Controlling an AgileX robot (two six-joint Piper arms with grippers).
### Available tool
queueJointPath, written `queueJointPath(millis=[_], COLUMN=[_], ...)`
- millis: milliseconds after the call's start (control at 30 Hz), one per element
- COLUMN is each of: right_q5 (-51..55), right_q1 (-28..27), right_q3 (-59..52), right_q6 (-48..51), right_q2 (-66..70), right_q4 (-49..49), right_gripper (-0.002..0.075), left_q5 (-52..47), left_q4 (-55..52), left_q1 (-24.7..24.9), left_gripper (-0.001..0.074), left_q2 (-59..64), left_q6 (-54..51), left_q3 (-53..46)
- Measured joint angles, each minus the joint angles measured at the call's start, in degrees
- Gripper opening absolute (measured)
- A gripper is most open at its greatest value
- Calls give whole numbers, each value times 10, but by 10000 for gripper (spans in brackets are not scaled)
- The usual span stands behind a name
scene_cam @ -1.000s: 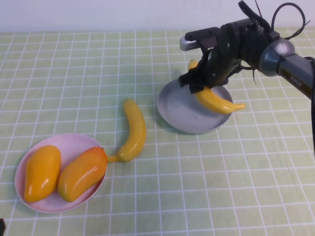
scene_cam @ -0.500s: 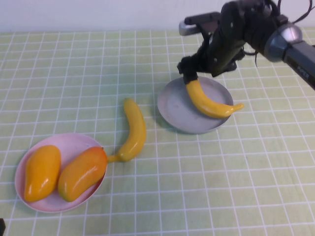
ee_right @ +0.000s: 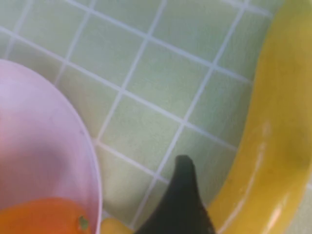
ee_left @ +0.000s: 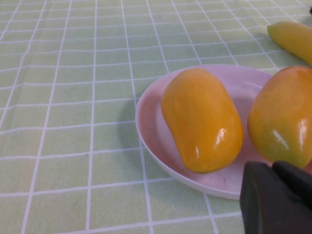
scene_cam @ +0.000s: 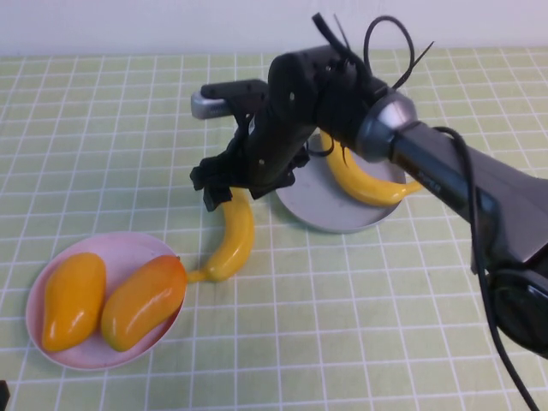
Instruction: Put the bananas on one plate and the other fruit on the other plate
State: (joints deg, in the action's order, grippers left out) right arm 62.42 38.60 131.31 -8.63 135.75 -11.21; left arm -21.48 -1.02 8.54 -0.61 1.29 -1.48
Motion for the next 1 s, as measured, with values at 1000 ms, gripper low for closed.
queueJointPath(millis=[1000], right_q5=[13], right_q1=[1], right_q3=[35], right_q6=[-16], right_q2=[20], right_q4=[102], right_gripper=[330], left_q5=[0], left_q4=[0], left_q1=[0], left_gripper=[0], left_q2=[0], left_q6=[0], left_q3=[0])
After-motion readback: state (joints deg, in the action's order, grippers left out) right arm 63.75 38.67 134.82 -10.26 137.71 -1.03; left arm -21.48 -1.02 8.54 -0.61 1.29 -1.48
